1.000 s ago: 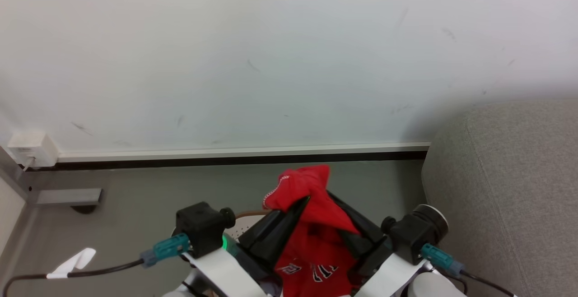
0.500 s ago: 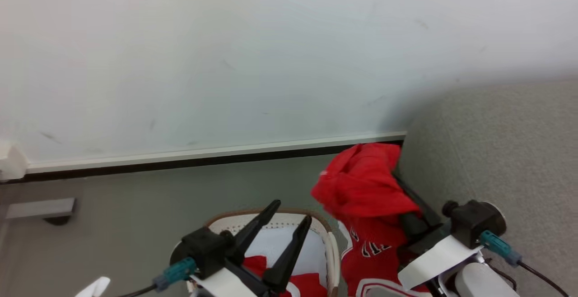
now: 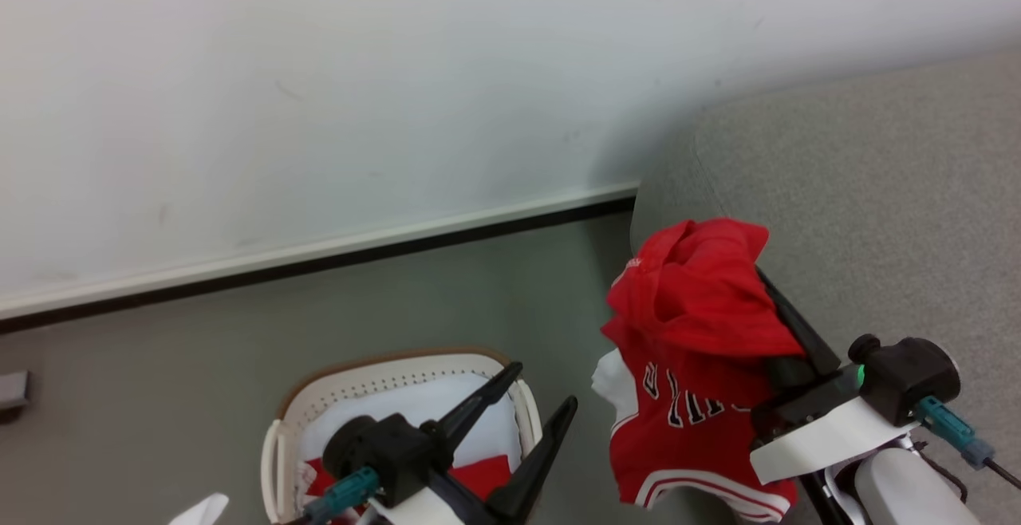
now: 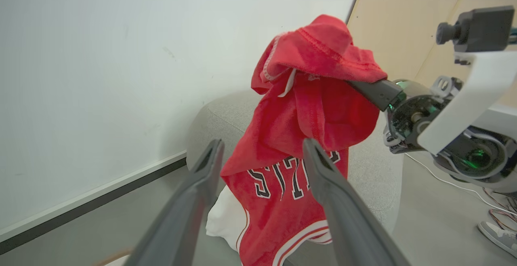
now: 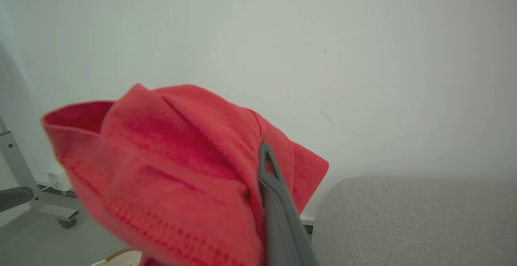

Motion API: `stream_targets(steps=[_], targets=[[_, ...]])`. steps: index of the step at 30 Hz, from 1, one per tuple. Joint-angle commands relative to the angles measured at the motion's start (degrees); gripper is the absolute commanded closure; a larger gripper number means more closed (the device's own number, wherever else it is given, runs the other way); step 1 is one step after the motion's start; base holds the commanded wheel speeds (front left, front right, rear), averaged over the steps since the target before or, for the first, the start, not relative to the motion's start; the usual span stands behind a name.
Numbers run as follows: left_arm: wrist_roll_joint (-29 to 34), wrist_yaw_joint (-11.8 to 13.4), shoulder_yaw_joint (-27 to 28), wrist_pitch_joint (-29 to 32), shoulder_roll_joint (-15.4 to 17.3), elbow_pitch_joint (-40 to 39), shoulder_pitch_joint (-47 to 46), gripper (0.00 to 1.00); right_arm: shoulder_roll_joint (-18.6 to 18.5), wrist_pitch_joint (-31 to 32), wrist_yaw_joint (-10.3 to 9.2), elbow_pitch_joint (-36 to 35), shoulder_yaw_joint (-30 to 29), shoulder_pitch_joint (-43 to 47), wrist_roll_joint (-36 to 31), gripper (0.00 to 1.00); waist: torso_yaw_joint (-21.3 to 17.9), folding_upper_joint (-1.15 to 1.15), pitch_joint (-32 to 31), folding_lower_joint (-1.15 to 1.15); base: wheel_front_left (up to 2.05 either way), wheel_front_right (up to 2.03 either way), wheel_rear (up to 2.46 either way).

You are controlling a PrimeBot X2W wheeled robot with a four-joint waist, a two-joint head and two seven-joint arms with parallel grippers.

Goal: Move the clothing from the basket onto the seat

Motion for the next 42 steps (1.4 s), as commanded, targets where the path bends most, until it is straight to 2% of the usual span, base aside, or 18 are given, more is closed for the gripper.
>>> stream_targets(steps=[1, 7, 13, 16, 17, 22, 26, 29, 33, 36, 38, 39, 40, 41, 42], targets=[[0.92, -0.12, 0.12, -0.21, 0.5, -0.25, -1.08, 0.0, 0.2, -0.02, -0.16, -0.7, -1.06, -0.09, -0.87, 1.0, -0.94, 0.0, 2.23, 0.0, 0.0, 0.0, 0.0], [2.44, -0.81, 0.63, -0.33, 2.34, -2.4, -5.56, 0.0, 1.03, -0.02, -0.16, -2.22, -8.0, -7.4, -5.39, 1.0, -0.03, 0.0, 10.68, 0.0, 0.0, 0.0, 0.0], [3.03, -1.7, 1.19, -0.23, 3.98, -3.98, -11.79, 0.0, -0.41, 0.53, -0.16, -1.52, -20.42, -21.52, -11.71, 1.0, 3.9, 0.0, 20.59, 0.0, 0.0, 0.0, 0.0], [3.38, -1.94, 1.58, -0.81, 4.41, -4.3, -14.94, 0.0, -2.77, 3.29, -0.16, -0.82, -27.2, -29.69, -14.78, 1.0, 6.13, 0.0, 24.93, 0.0, 0.0, 0.0, 0.0], [3.38, -1.94, 1.58, -0.81, 4.41, -4.3, -14.94, 0.0, -2.77, 3.29, -0.16, -0.82, -27.2, -29.69, -14.78, 1.0, 6.13, 0.0, 24.93, 0.0, 0.0, 0.0, 0.0], [3.74, -2.24, 2.11, -2.17, 4.6, -4.41, -18.66, 0.0, -8.14, 10.45, -0.16, 0.51, -39.52, -42.65, -20.34, 1.0, 9.69, 0.0, 30.33, 0.0, 0.0, 0.0, 0.0], [3.1, -2.34, 2.5, -2.7, 4.01, -4.85, -20.71, 0.0, -12.88, 16.33, -0.16, 1.79, -48.57, -49.99, -27.01, 1.0, 12.51, 0.0, 34.11, 0.0, 0.0, 0.0, 0.0], [2.67, -2.47, 2.71, -3.06, 3.73, -4.73, -21.21, 0.0, -16.03, 19.43, -0.16, 2.62, -53.97, -51.7, -33.76, 1.0, 14.22, 0.0, 36.29, 0.0, 0.0, 0.0, 0.0], [1.74, -2.58, 3.23, -3.36, 3.53, -3.81, -21.26, 0.0, -12.92, 20.62, -0.16, 3.78, -62.32, -48.63, -40.53, 1.0, 15.67, 0.0, 38.54, 0.0, 0.0, 0.0, 0.0], [1.33, -2.65, 3.43, -3.39, 3.38, -3.06, -20.73, 0.0, -8.7, 21.78, -0.16, 1.94, -68.49, -44.76, -45.39, 1.0, 16.29, 0.0, 39.09, 0.0, 0.0, 0.0, 0.0], [1.31, -2.71, 3.26, -3.44, 3.75, -2.21, -20.4, 0.0, -4.42, 22.44, -0.16, -0.3, -71.52, -42.29, -47.44, 1.0, 16.37, 0.0, 38.91, 0.0, 0.0, 0.0, 0.0], [1.28, -2.72, 3.39, -3.46, 4.01, -1.8, -20.25, 0.0, -2.18, 22.29, -0.16, -1.38, -72.39, -40.63, -48.18, 0.95, 16.18, 0.0, 38.64, 0.0, 0.0, 0.0, 0.0], [1.39, -2.71, 3.59, -3.43, 4.28, -1.48, -20.11, 0.0, -0.27, 21.96, -0.16, -2.57, -73.13, -39.12, -48.85, 0.81, 15.92, 0.0, 38.22, 0.0, 0.0, 0.0, 0.0], [1.28, -2.67, 3.74, -3.45, 4.43, -1.09, -19.82, 0.0, 1.44, 21.52, -0.16, -3.72, -73.68, -37.73, -49.47, 0.55, 15.6, 0.0, 37.63, 0.0, 0.0, 0.0, 0.0], [1.03, -2.68, 3.96, -3.46, 4.55, -0.71, -19.52, 0.0, 2.39, 21.01, -0.16, -4.63, -73.56, -36.38, -50.11, 0.0, 15.26, 0.0, 36.98, 0.0, 0.0, 0.0, 0.0]])
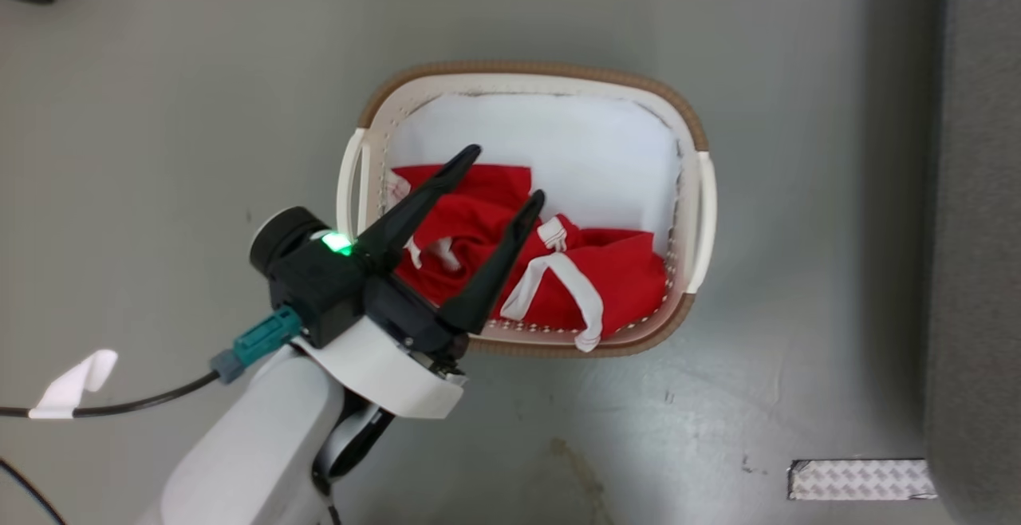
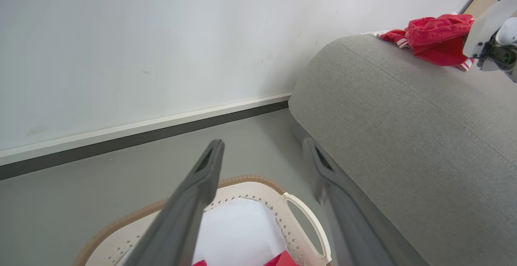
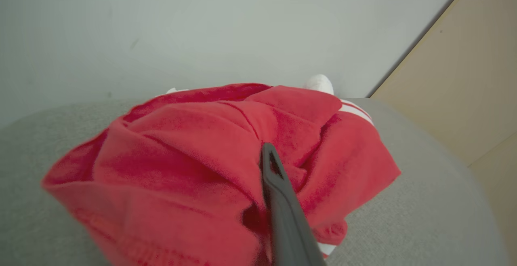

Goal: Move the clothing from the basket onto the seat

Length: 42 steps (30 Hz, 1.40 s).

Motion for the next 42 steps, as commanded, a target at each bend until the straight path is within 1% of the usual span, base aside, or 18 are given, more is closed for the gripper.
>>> stream_targets(steps=[1, 5, 9, 15, 21, 23, 26, 28, 30, 35, 38, 42], targets=[[-0.67, -0.19, 0.33, -0.1, 0.43, 0.43, 0.76, 0.0, -0.38, -0.73, -0.16, -1.38, 0.11, 1.31, -1.11, 0.0, -1.09, 0.0, -1.6, -0.01, 0.0, 0.0, 0.0], [-0.67, 0.05, 1.77, -0.11, 0.96, 1.56, 2.08, 0.0, 2.93, -2.6, -0.16, -4.17, 2.95, 6.85, 0.63, 0.0, -2.67, 0.0, -5.51, -0.01, 0.0, 0.0, 0.0], [-1.41, 0.65, 3.85, -0.09, 1.17, 2.71, 4.65, 0.0, 3.5, -4.67, -0.16, -5.16, 6.41, 13.5, 3.22, 0.0, -4.27, 0.0, -10.85, -0.01, 0.0, 0.0, 0.0], [-2.21, 2.11, 8.05, -0.1, 0.45, 4.23, 11.35, 0.0, 3.62, -10.29, -0.16, 0.16, 12.59, 21.92, 9.14, 0.0, -5.73, 0.0, -20.63, -0.01, 0.0, 0.0, 0.0], [-1.38, 3.66, 13.51, -0.1, -1.73, 4.65, 20.02, 0.0, 3.65, -17.4, -0.16, 3.9, 20.35, 30.07, 15.27, 0.0, -5.2, 0.0, -29.87, -0.01, 0.0, 0.0, 0.0], [-0.34, 4.22, 15.64, -0.09, -2.57, 4.37, 22.67, 0.0, 3.61, -19.13, -0.16, 4.63, 22.74, 32.53, 17.27, 0.0, -4.62, 0.0, -32.6, -0.01, 0.0, 0.0, 0.0], [1.4, 4.29, 18.48, -0.1, -4.5, 3.45, 26.95, 0.0, 3.65, -20.73, -0.16, 5.89, 26.95, 36.44, 19.86, 0.0, -3.57, 0.0, -36.12, -0.01, 0.0, 0.0, 0.0], [2.75, 4.34, 20.33, -0.09, -5.46, 3.06, 29.7, 0.0, 3.72, -21.15, -0.16, 6.63, 30.94, 39.52, 21.35, 0.0, -2.92, 0.0, -37.99, -0.01, 0.0, 0.0, 0.0], [4.31, 4.56, 22.49, -0.1, -6.74, 2.54, 32.14, 0.0, 3.52, -21.18, -0.16, 5.49, 34.39, 42.28, 22.7, 0.0, -2.35, 0.0, -39.73, -0.01, 0.0, 0.0, 0.0], [7.98, 3.97, 27.48, -0.1, -9.4, 2.22, 37.3, 0.0, 3.6, -21.19, -0.16, 4.29, 41.69, 50.14, 26.93, 0.0, -1.29, 0.0, -43.32, -0.01, 0.0, 0.0, 0.0], [9.65, 3.64, 30.59, -0.1, -10.94, 2.36, 39.34, 0.0, 3.54, -21.19, -0.16, 4.69, 45.14, 53.56, 29.91, 0.0, -1.14, 0.0, -44.54, -0.01, 0.0, 0.0, 0.0], [11.51, 2.35, 33.41, -0.1, -12.52, 2.91, 40.88, 0.0, 3.54, -21.2, -0.16, 5.7, 48.47, 56.26, 32.73, 0.0, -1.43, 0.0, -45.28, -0.01, 0.0, 0.0, 0.0]])
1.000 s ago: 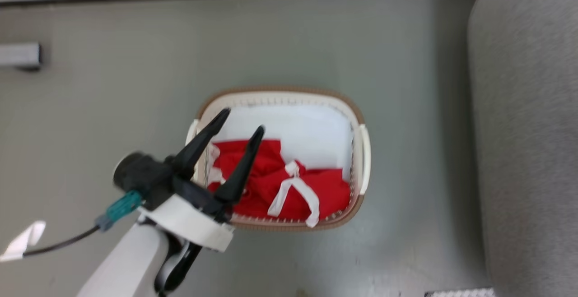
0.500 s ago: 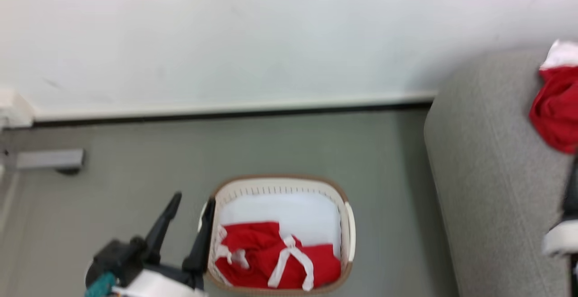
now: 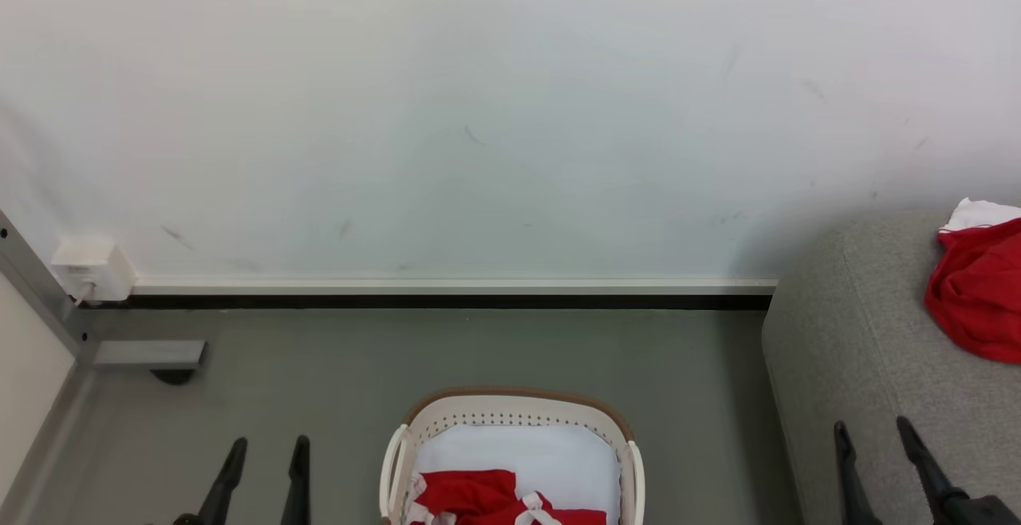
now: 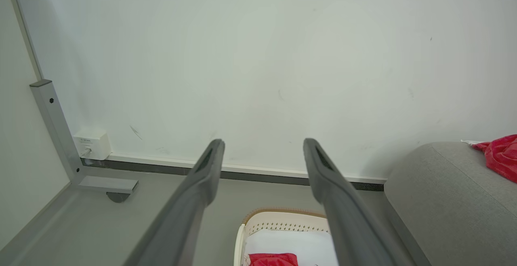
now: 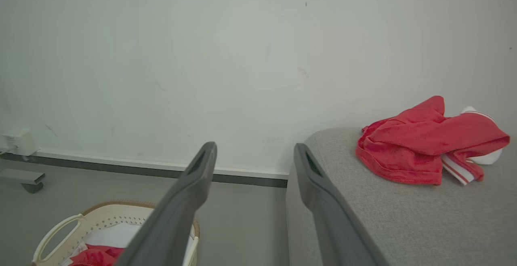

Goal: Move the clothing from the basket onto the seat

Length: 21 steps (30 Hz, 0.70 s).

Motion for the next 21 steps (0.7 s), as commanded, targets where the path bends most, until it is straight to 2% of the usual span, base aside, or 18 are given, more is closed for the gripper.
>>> stream_targets(steps=[1, 14, 21], targets=[[1.19, -0.42, 0.55, -0.03, -0.43, 0.15, 0.61, 0.0, -0.24, -0.18, -0.16, 0.35, 0.56, 0.87, 0.59, 0.0, -0.15, 0.0, -0.27, 0.02, 0.0, 0.0, 0.0], [3.58, -2.23, 4.17, -0.03, -2.34, 2.08, 1.18, 0.0, -0.24, -0.19, -0.16, 2.47, 2.88, 0.8, 2.91, 0.0, -1.59, 0.0, -0.93, 0.02, 0.0, 0.0, 0.0], [4.07, -2.72, 3.08, -0.03, -2.34, 3.59, -1.2, 0.0, -0.24, -0.19, -0.16, 1.07, 2.25, -1.21, 1.66, 0.0, -2.98, 0.0, 2.19, 0.02, 0.0, 0.0, 0.0]])
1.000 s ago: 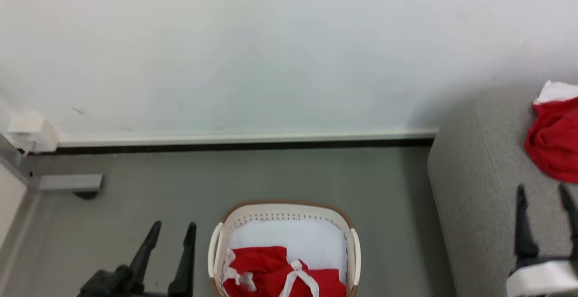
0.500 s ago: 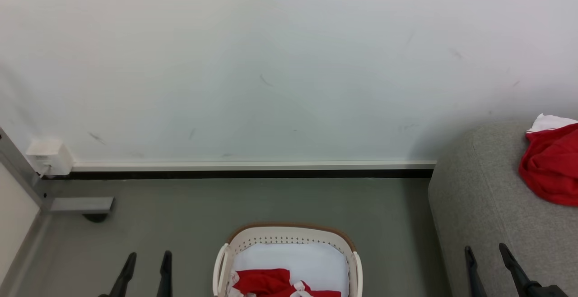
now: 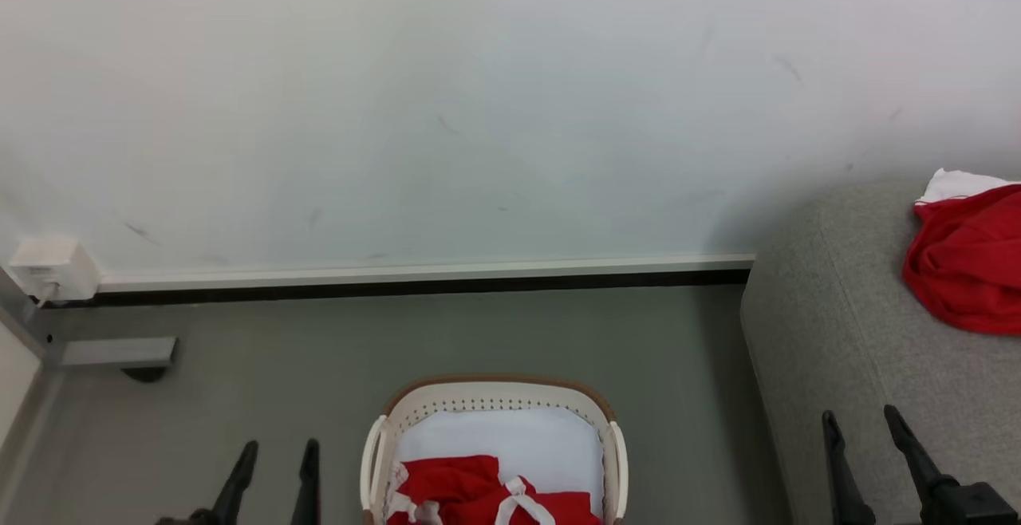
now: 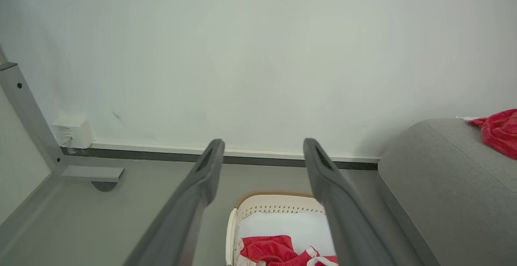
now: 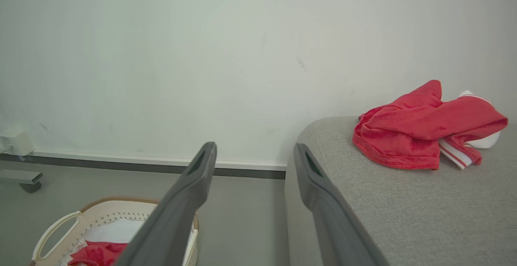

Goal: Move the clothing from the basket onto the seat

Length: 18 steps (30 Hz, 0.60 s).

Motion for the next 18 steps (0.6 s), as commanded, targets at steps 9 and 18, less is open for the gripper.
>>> stream_targets(steps=[9, 18], targets=[[-1.73, -0.11, -13.12, -0.03, 7.07, 6.59, -16.78, 0.0, -0.19, -0.16, -0.16, -6.23, -2.62, -8.8, -2.56, 0.0, -3.28, 0.0, 18.23, 0.0, 0.0, 0.0, 0.0], [-8.79, -0.12, -33.35, 3.52, 14.66, 20.68, -37.82, 0.0, -0.16, -0.11, -0.16, -14.02, -3.89, -15.16, -1.23, 0.0, -8.54, 0.0, 35.76, 0.0, 0.0, 0.0, 0.0]])
